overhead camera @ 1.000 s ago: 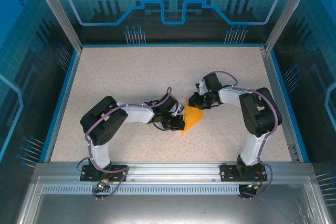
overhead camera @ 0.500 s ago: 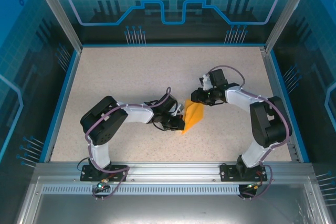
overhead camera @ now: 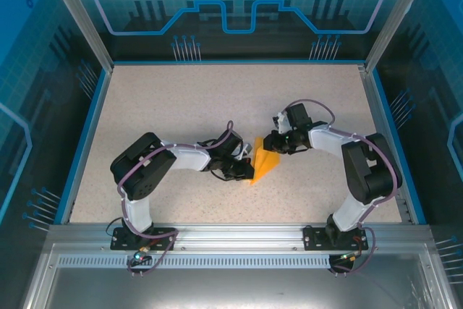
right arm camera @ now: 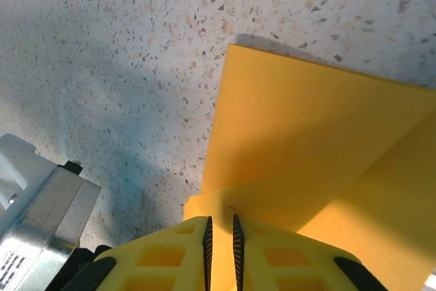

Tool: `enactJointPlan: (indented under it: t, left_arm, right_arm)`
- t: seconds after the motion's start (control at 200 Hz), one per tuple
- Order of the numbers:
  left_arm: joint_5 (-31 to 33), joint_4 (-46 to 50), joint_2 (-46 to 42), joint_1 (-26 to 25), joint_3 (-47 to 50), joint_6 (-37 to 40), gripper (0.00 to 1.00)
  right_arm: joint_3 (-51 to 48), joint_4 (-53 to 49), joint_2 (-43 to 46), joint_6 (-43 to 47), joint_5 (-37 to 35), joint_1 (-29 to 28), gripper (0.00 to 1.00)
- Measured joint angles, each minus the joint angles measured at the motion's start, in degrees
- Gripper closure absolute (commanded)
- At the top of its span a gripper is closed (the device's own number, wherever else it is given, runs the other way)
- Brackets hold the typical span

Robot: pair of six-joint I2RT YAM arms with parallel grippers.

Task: Fold a paper plane with a square sheet of paper (pick it up from the middle)
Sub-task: Fourth fold the wing at the center of the table.

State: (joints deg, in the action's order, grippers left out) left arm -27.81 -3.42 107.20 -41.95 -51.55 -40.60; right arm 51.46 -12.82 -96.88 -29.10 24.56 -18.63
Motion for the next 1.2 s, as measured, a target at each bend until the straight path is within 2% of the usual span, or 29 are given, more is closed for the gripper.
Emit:
enactJointPlan:
  t: [0.275,1.2]
  left_arm:
    - [-0.57,-2.89,-0.07,0.17,1.44,-1.53,1.00]
    - [0.33,-7.13,-0.94,0.17,4.13,-4.79,1.00]
  right_arm:
    - [0.02,1.75,-3.63,-0.90,0.37,-1.51,0.83]
    - [1.70,3.30,-6.95,-0.90,0.61,-2.01,0.83]
